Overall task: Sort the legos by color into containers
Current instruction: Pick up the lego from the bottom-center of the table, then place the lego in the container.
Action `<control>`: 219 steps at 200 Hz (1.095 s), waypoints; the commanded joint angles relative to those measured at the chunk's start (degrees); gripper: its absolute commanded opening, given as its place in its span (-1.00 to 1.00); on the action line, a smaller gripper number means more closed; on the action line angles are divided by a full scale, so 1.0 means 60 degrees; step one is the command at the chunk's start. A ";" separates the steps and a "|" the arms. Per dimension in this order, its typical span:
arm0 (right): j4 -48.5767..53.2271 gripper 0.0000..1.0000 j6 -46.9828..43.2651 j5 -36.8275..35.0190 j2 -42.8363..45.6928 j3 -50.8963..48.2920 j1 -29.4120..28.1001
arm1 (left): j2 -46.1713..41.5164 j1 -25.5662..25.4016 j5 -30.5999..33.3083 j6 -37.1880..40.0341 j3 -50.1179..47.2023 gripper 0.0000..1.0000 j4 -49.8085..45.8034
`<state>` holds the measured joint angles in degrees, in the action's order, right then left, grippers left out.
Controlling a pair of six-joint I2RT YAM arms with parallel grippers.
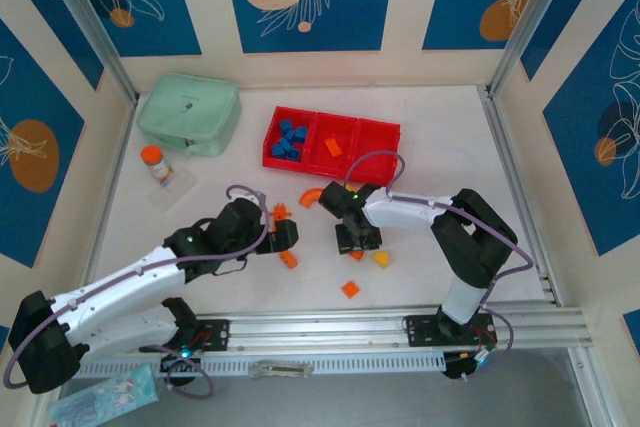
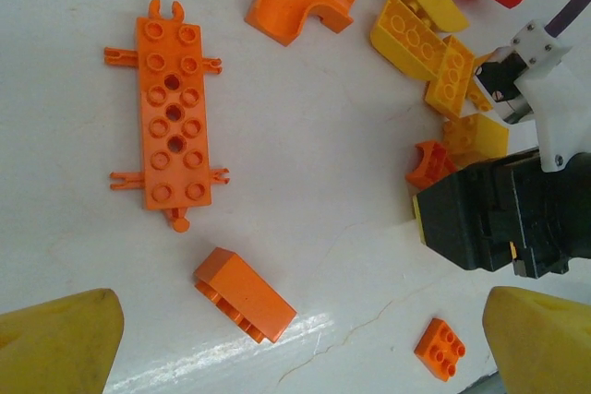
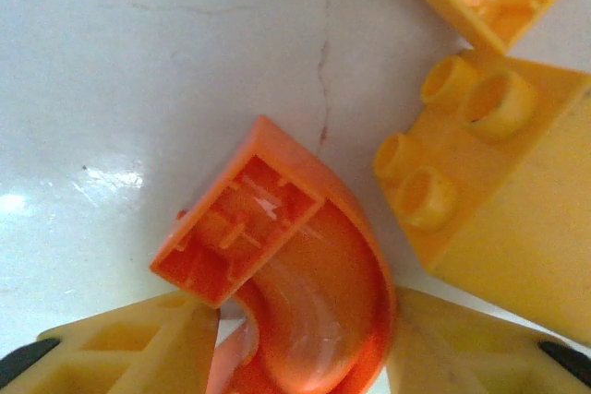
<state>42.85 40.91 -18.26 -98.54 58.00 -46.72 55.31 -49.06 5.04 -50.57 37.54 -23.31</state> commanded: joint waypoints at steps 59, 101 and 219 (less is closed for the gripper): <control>-0.0327 -0.37 -0.0198 -0.0006 0.0273 -0.0138 -0.0050 | 0.0069 -0.0100 0.0226 0.0204 0.0316 0.99 -0.0114; -0.0166 -0.42 -0.0628 -0.0291 0.0754 0.0359 -0.0109 | -0.0067 -0.0101 0.0625 0.0513 0.0703 0.99 -0.0711; -0.0645 -0.41 -0.2554 -0.0592 -0.1850 0.5670 0.1999 | 0.0252 0.1495 0.1176 0.2016 0.2263 0.99 -0.1512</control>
<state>39.48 28.82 -21.04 -104.18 85.60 -37.39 55.57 -43.59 12.91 -41.80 48.58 -31.40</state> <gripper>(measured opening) 0.327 0.994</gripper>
